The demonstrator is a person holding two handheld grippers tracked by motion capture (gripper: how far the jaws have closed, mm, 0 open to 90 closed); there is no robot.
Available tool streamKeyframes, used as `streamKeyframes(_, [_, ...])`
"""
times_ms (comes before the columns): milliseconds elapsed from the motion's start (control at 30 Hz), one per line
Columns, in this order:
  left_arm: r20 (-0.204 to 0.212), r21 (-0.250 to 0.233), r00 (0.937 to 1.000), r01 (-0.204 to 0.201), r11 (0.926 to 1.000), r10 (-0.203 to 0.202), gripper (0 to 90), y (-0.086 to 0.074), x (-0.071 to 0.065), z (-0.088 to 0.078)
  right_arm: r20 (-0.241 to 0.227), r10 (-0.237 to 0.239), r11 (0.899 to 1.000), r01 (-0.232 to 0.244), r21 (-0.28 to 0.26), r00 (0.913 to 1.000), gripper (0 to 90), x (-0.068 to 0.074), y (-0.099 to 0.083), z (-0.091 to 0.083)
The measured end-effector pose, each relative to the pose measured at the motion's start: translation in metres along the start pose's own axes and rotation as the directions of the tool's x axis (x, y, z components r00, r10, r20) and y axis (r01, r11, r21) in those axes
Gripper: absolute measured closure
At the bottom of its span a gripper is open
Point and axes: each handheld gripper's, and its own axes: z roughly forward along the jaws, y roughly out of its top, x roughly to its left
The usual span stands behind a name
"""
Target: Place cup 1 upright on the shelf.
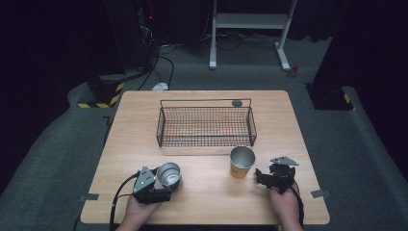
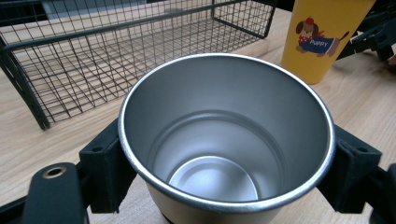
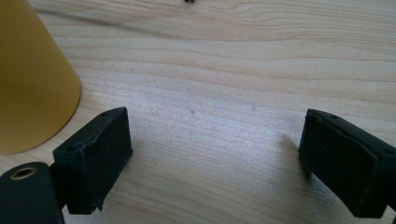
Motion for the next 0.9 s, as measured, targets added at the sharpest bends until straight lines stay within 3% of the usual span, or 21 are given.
streamKeyframes(900, [-0.016,-0.063,0.9997,0.015,0.9979,-0.016,18.7,0.0041,0.0032,-0.0083,0.000,0.000,1.000,0.000,0.000,1.0000,8.8,0.0000,0.0000,0.0000])
